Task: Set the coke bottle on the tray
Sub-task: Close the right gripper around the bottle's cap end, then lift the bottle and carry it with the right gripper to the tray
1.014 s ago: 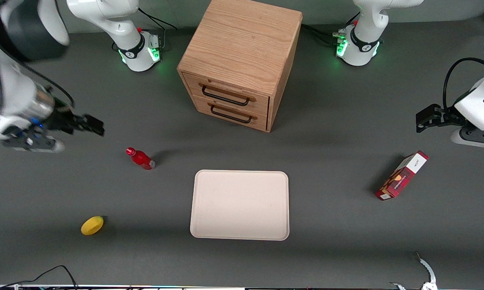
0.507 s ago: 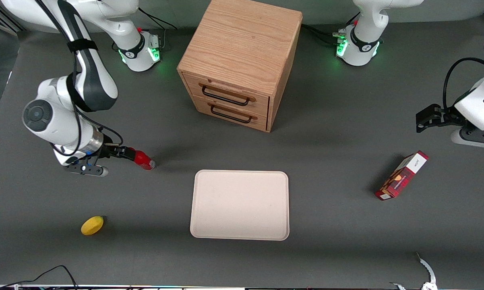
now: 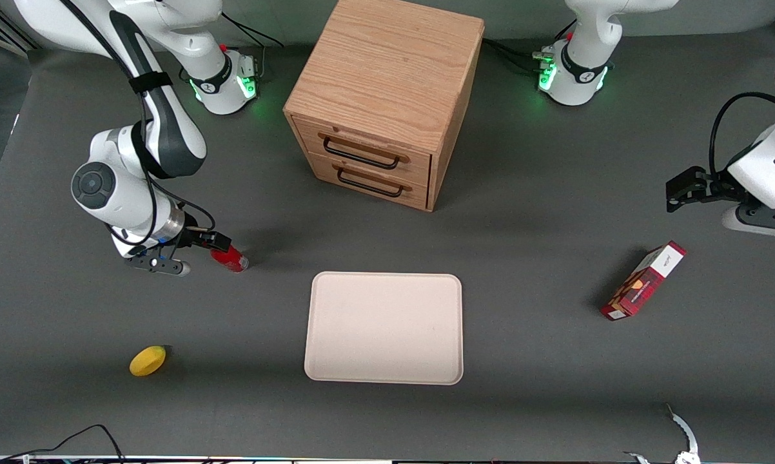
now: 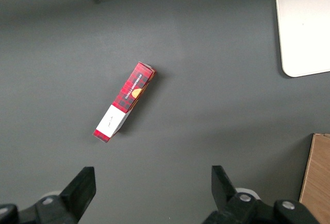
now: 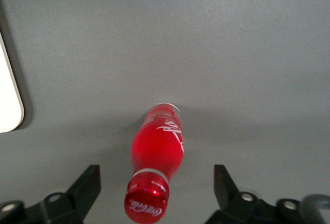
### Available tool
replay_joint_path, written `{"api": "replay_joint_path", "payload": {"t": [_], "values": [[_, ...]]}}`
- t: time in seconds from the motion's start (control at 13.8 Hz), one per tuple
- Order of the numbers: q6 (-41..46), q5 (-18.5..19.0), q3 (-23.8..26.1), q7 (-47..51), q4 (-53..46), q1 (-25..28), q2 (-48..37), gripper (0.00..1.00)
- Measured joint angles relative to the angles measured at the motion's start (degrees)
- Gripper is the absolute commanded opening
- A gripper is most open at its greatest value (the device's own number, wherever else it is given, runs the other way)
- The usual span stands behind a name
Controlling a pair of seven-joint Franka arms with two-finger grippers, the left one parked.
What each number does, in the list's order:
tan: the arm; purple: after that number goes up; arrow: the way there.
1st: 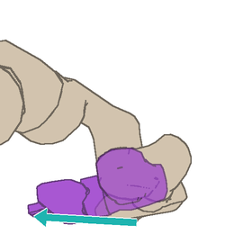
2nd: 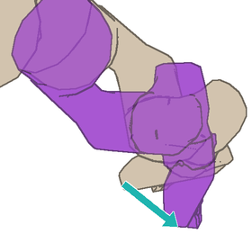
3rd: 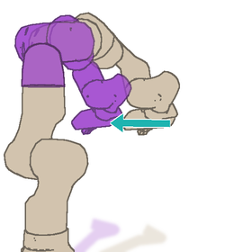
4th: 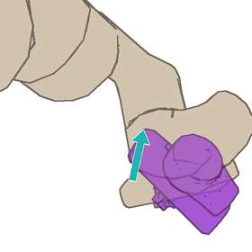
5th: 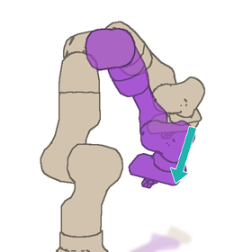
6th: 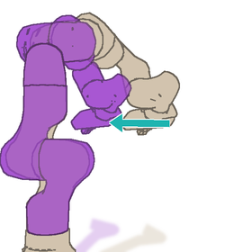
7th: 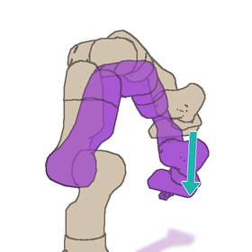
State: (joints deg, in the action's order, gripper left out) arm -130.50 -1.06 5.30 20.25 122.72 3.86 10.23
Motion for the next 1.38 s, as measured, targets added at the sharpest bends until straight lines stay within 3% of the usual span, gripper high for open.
{"api": "replay_joint_path", "payload": {"t": [0.07, 0.14, 0.22, 0.72, 1.16, 1.38], "values": [[0.0, 0.0, 0.1, 0.0, 0.2, 0.0, -0.2, 0.28], [0.0, 0.0, 0.1, 0.0, 0.3, 0.0, -0.4, 0.04], [0.0, 0.1, 0.1, 0.0, 0.3, 0.0, -0.6, 0.0], [0.6, 2.2, 0.9, 0.0, -0.1, 0.0, -1.3, 0.0], [27.6, 3.7, 0.7, -1.6, -21.6, -0.3, -5.3, 0.0], [38.7, 3.5, 1.8, -1.6, -35.3, 0.0, -3.0, 0.0]]}}
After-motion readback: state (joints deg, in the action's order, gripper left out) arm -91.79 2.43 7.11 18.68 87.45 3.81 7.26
